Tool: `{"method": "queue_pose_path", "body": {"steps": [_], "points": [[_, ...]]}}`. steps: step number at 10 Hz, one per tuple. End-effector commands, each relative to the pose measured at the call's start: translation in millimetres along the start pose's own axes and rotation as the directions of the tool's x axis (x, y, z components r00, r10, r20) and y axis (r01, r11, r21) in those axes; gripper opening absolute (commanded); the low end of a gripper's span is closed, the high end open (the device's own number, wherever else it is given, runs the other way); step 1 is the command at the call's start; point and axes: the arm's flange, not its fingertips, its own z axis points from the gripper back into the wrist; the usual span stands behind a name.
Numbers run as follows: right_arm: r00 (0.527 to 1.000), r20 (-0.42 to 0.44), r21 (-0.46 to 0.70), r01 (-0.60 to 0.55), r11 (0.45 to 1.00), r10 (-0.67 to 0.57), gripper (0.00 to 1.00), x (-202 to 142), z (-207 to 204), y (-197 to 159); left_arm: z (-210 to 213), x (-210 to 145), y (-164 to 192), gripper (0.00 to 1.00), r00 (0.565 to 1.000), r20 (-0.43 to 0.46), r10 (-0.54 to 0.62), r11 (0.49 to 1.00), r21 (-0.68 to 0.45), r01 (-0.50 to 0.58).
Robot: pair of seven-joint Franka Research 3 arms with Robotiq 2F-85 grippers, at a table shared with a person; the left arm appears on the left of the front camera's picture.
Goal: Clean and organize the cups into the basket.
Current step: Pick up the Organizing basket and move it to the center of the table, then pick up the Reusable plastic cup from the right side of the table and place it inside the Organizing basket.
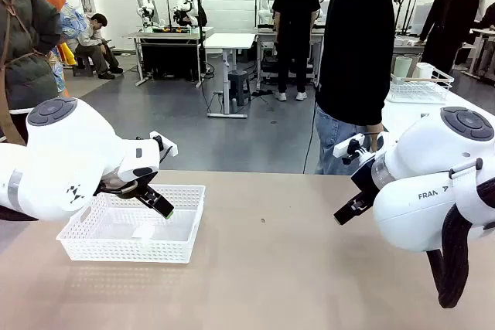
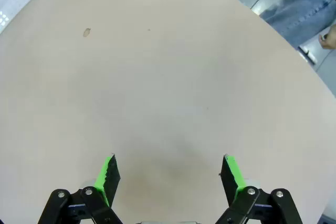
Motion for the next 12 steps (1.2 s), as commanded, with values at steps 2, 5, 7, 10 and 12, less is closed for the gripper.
{"method": "queue_pose_path", "body": {"steps": [2, 5, 7, 10, 12], "points": [[1.000, 0.000, 0.000, 0.000, 1.000, 0.000, 1.00, 0.0, 0.0, 0.0, 0.0, 0.0, -0.1, 1.00, 1.000, 0.000, 0.000, 1.000, 0.000, 0.000], [1.000, 0.000, 0.000, 0.000, 1.000, 0.000, 1.00, 0.0, 0.0, 0.0, 0.0, 0.0, -0.1, 1.00, 1.000, 0.000, 0.000, 1.000, 0.000, 0.000], [1.000, 0.000, 0.000, 0.000, 1.000, 0.000, 1.00, 0.0, 0.0, 0.0, 0.0, 0.0, -0.1, 1.00, 1.000, 0.000, 0.000, 1.000, 0.000, 0.000], [1.000, 0.000, 0.000, 0.000, 1.000, 0.000, 1.00, 0.0, 0.0, 0.0, 0.0, 0.0, -0.1, 1.00, 1.000, 0.000, 0.000, 1.000, 0.000, 0.000], [1.000, 0.000, 0.000, 0.000, 1.000, 0.000, 1.00, 0.0, 0.0, 0.0, 0.0, 0.0, -0.1, 1.00, 1.000, 0.000, 0.000, 1.000, 0.000, 0.000]]}}
